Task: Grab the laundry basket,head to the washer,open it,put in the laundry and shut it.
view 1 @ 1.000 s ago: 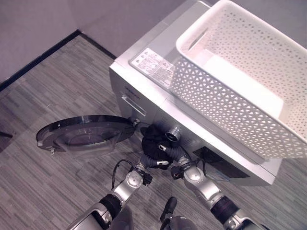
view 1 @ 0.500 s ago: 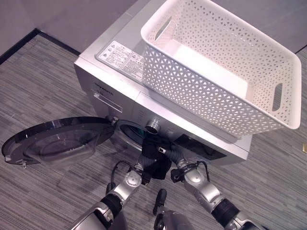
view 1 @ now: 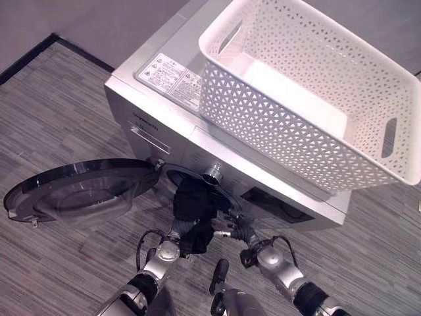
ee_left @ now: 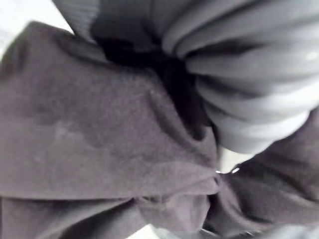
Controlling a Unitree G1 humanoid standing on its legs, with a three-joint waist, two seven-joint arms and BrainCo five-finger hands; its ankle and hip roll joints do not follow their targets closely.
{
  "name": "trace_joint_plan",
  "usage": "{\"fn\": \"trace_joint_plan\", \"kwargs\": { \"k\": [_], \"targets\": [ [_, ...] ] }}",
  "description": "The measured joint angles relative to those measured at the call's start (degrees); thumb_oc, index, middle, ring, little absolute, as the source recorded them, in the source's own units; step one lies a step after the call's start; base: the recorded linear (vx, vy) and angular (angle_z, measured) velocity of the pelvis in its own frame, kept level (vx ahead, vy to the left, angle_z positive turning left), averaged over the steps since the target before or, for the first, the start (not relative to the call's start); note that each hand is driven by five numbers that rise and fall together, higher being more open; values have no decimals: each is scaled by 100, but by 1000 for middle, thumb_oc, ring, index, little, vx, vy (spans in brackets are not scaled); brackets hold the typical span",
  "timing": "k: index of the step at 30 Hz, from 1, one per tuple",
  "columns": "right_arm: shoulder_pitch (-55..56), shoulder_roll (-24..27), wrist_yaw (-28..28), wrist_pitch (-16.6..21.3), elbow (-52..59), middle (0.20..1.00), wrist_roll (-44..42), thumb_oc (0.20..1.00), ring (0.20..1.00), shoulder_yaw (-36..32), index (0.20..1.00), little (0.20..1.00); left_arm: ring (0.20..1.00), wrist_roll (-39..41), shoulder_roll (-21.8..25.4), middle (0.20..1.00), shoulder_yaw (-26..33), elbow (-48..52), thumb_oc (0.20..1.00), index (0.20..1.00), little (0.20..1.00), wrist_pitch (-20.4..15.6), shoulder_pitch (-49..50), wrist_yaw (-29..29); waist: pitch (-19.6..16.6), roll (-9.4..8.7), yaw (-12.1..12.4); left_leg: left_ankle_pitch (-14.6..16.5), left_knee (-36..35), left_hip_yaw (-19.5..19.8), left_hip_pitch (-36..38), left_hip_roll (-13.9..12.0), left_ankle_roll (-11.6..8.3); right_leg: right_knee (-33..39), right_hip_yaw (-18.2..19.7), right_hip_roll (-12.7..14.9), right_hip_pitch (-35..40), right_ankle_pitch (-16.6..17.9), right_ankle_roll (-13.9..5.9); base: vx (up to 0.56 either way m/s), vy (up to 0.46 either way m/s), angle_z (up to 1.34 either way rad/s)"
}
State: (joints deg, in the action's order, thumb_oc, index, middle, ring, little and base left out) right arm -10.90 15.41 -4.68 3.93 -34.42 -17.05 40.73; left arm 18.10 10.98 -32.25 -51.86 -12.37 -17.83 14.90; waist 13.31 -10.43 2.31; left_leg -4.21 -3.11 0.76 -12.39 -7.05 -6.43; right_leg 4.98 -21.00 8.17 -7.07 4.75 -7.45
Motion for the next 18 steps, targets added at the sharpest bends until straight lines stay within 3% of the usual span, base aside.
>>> {"fn": "trace_joint_plan", "kwargs": {
  "k": [4,5,7,10,13,18],
  "targets": [
    [168,-147,87,22,-546,1000,111,1000,1000,87,1000,1000,200,1,7,200,65,-140,200,200,200,-2,-1,2,45,66,5,-3,7,7,-84,-1,-4,-1,-5,-1,-78,0,2,0,0,0],
    [187,-405,64,61,-1379,1000,341,1000,1000,-36,1000,1000,200,2,9,200,116,-142,200,200,200,-2,0,4,72,90,5,-5,0,8,-108,-7,-8,-1,-8,-7,-101,1,3,0,0,0],
    [317,-420,34,-31,-1661,1000,445,1000,1000,-61,1000,1000,200,2,3,200,136,-144,200,200,200,-7,-18,7,102,132,7,-5,-5,15,-124,-3,-9,-1,-15,-4,-111,-3,-1,0,0,0],
    [556,-589,48,139,-2366,1000,392,1000,1000,-636,1000,1000,200,127,0,200,183,-164,200,200,200,-79,-83,9,201,157,-40,-5,7,12,-173,-12,-9,-1,-10,-12,-156,-10,-2,-20,-9,-1],
    [368,-629,-33,159,-2746,1000,502,1000,1000,-789,1000,1000,200,148,-43,200,156,-220,200,200,200,-136,-193,-1,277,175,-42,-17,14,30,-214,-24,-27,-1,-21,-26,-185,-9,-1,-35,0,5],
    [-59,-605,-183,115,-3294,1000,898,1000,1000,-1043,1000,1000,200,328,-244,200,-121,-223,200,200,200,-180,-590,-2,509,350,-30,-79,119,251,-622,2,-38,-25,-247,-24,-410,4,18,-65,2,21]
  ]
}}
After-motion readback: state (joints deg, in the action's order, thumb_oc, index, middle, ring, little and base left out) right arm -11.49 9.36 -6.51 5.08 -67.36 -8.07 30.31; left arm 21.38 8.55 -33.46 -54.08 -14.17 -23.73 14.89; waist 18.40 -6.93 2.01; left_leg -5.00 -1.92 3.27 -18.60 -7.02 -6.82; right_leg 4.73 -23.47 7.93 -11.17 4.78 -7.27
